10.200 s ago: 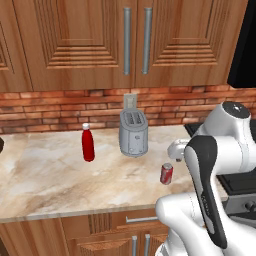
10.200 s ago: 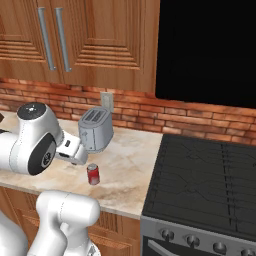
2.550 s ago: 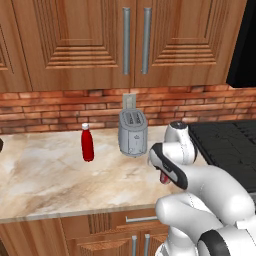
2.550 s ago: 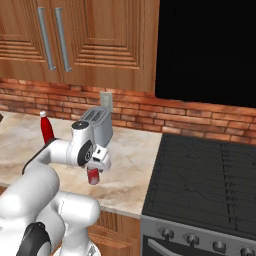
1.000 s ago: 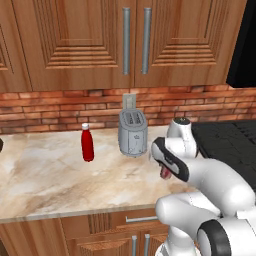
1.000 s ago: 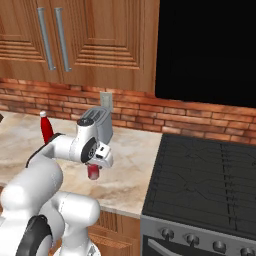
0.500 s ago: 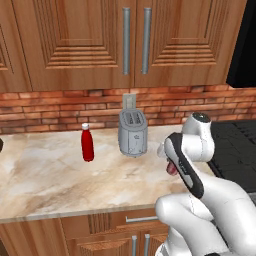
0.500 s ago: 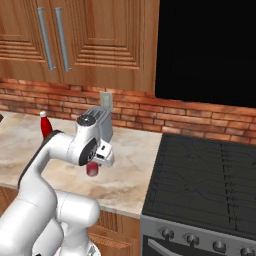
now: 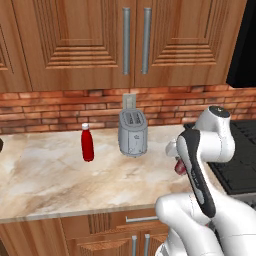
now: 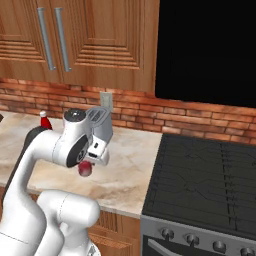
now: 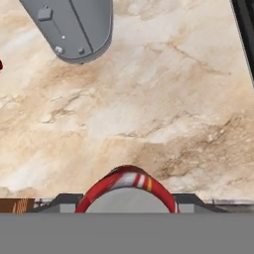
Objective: Move the drinks to the dining counter.
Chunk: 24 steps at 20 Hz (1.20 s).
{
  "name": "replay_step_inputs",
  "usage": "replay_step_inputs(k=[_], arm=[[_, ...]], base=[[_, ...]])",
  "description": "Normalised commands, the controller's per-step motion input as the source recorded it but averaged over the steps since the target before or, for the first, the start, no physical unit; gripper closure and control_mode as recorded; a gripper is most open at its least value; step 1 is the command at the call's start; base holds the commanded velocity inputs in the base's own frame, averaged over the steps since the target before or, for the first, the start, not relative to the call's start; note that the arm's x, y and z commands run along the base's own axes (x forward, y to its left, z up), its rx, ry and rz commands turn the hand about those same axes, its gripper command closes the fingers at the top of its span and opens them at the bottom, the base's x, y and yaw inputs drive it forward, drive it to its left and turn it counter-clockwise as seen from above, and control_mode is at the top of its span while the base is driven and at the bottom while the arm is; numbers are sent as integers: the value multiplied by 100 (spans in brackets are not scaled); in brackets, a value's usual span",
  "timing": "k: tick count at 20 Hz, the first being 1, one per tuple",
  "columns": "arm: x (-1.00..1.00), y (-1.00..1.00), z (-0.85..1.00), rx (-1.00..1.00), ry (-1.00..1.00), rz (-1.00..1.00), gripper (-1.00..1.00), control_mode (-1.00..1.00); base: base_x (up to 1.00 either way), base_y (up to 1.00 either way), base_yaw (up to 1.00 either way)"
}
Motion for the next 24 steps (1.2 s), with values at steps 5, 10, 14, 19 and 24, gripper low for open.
replay_step_inputs(k=[5,10,14,19,24], arm=[[-79,-4,48,-1,-2,0,100,-100],[-75,0,50,0,-20,0,100,-100],[-65,0,63,0,-18,0,100,-100],[-40,0,58,0,-10,0,100,-100],[-54,0,22,0,-2,0,100,100]], base=[[0,0,0],[0,0,0],[0,0,0],[0,0,0],[-11,0,-1]])
